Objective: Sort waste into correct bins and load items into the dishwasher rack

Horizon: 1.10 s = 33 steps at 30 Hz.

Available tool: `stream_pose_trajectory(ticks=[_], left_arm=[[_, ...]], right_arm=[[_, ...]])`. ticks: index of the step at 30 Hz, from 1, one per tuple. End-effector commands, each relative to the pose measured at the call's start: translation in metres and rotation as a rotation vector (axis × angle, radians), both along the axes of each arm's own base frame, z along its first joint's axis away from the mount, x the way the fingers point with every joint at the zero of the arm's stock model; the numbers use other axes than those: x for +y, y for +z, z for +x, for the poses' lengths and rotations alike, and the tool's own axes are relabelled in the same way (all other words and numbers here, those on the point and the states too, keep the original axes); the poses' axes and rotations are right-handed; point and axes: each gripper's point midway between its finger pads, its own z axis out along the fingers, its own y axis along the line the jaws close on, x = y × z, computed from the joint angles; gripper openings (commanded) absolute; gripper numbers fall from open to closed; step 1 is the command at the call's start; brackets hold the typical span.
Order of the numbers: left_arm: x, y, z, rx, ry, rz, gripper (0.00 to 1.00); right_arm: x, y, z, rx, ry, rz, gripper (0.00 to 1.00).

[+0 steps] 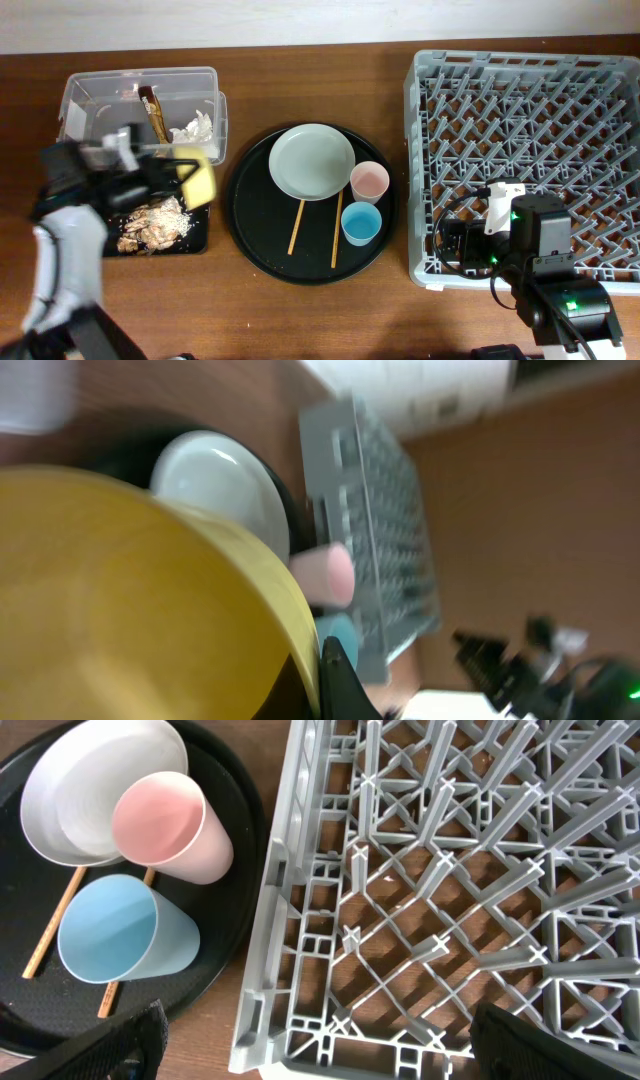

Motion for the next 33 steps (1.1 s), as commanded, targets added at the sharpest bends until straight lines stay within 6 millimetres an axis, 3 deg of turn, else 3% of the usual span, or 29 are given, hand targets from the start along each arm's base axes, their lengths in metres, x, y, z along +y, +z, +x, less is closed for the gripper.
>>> stream_pose_trajectory(ticks=[1, 5, 6, 9, 12, 16, 17, 18, 19, 21, 23, 27, 29, 33], left_arm=[[-0.03, -0.028, 0.004, 0.007, -0.009, 0.426, 0.0], [-0.076, -0.067, -0.002, 0.016, -0.1, 0.781, 0.0], [-0.091, -0.077, -0.007, 0.01, -0.143, 0.843, 0.0], [-0.111, -0.102, -0.017, 0.036, -0.219, 0.934, 0.0], [-0.124, -0.124, -0.027, 0.075, -0.291, 0.957, 0.0], [-0.127, -0.144, -0.032, 0.125, -0.329, 0.972, 0.01], [-0.127, -0.145, -0.033, 0.13, -0.332, 0.974, 0.12], [-0.127, -0.145, -0.033, 0.13, -0.332, 0.974, 0.24], [-0.126, -0.145, -0.034, 0.132, -0.332, 0.974, 0.25], [-0.127, -0.142, -0.033, 0.131, -0.332, 0.974, 0.4], [-0.13, -0.125, -0.029, 0.119, -0.331, 0.962, 0.41], [-0.162, -0.058, -0.005, -0.038, -0.329, 0.832, 0.49], [-0.182, -0.05, -0.004, -0.101, -0.355, 0.799, 0.5], [-0.216, -0.061, -0.025, -0.115, -0.457, 0.804, 0.51]], right_arm=[[-0.001, 0.007, 0.003, -0.018, -0.008, 0.006, 0.98], [-0.001, 0.007, 0.003, -0.018, -0.008, 0.006, 0.98], [-0.001, 0.007, 0.003, -0.018, -0.008, 0.006, 0.98], [-0.001, 0.007, 0.002, -0.017, -0.008, 0.006, 0.98], [-0.001, 0.007, 0.002, -0.017, -0.008, 0.006, 0.98], [-0.001, 0.007, 0.002, -0.017, -0.008, 0.006, 0.98], [-0.001, 0.007, 0.002, -0.017, -0.008, 0.006, 0.98], [-0.001, 0.007, 0.002, -0.017, -0.008, 0.006, 0.98], [-0.001, 0.007, 0.002, -0.017, -0.008, 0.006, 0.98], [-0.001, 0.007, 0.002, -0.017, -0.008, 0.006, 0.99], [-0.001, 0.007, 0.002, -0.016, -0.008, 0.006, 0.98], [-0.001, 0.007, 0.002, -0.016, -0.008, 0.006, 0.98], [-0.001, 0.007, 0.002, -0.016, -0.008, 0.006, 0.98], [-0.001, 0.007, 0.002, -0.016, -0.008, 0.006, 0.98]])
